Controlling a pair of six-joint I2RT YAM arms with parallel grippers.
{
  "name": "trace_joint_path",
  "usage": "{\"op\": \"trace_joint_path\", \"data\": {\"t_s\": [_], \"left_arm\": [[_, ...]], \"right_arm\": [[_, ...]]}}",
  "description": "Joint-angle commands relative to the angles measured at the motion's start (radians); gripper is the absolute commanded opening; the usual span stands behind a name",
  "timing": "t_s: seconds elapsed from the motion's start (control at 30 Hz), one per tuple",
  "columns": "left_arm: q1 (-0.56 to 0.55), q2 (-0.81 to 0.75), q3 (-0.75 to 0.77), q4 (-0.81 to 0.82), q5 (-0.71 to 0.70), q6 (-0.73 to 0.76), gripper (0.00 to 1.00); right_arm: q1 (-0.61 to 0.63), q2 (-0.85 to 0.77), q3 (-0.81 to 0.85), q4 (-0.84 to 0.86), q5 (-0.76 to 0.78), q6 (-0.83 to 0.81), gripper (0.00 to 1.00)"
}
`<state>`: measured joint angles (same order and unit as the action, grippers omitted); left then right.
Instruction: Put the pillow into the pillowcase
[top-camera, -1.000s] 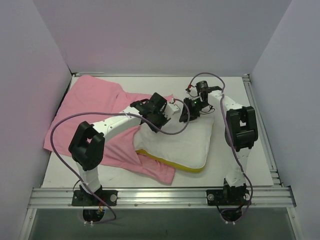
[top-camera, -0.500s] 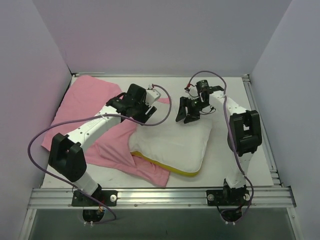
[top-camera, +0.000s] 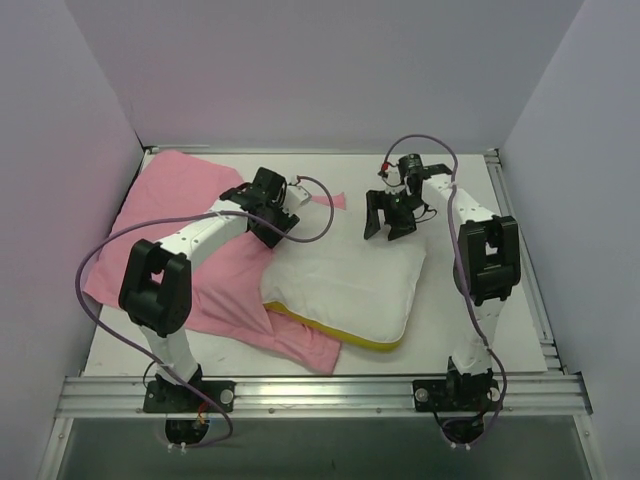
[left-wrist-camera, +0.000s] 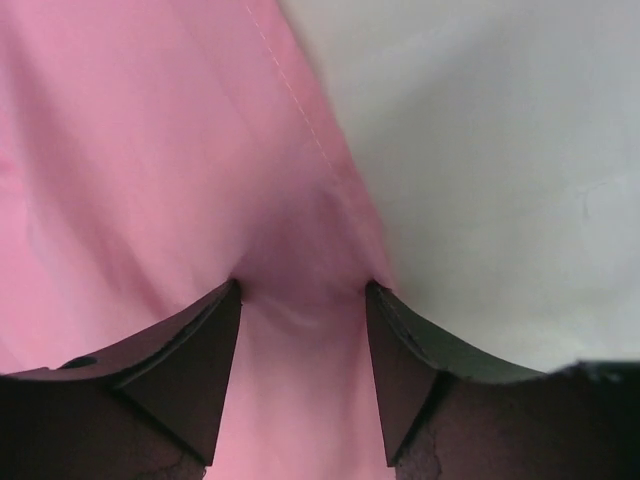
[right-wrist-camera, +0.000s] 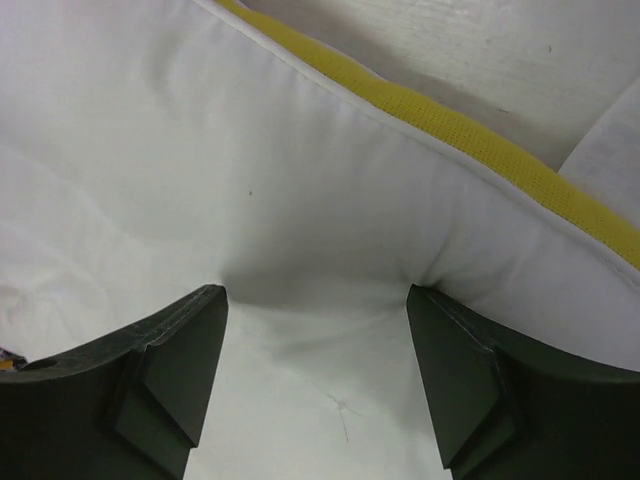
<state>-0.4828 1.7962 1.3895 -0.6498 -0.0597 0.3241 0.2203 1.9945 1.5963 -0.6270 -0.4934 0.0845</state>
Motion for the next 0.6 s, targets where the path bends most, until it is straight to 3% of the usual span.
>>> {"op": "trace_joint_path", "data": {"t_s": [0.0, 0.17, 0.37, 0.47, 0.57], "left_arm": [[-0.003, -0.003, 0.092, 0.022, 0.104, -0.005, 0.63], [0.000, -0.052, 0.100, 0.022, 0.127, -0.046, 0.73], [-0.011, -0.040, 0.108, 0.024, 0.132, -0.056, 0.73], [-0.008, 0.023, 0.118, 0.025, 0.112, -0.060, 0.71], [-0.002, 0.069, 0.132, 0.033, 0.092, -0.057, 0.61]], "right_arm": [[-0.004, 0.062, 0.016, -0.073, 0.055, -0.028, 0.74], [-0.013, 0.063, -0.004, -0.071, 0.030, -0.026, 0.72], [-0.024, 0.064, -0.006, -0.073, 0.003, -0.040, 0.64], [-0.025, 0.069, -0.006, -0.074, -0.007, -0.043, 0.56], [-0.029, 0.067, -0.015, -0.074, -0.026, -0.051, 0.46]]}}
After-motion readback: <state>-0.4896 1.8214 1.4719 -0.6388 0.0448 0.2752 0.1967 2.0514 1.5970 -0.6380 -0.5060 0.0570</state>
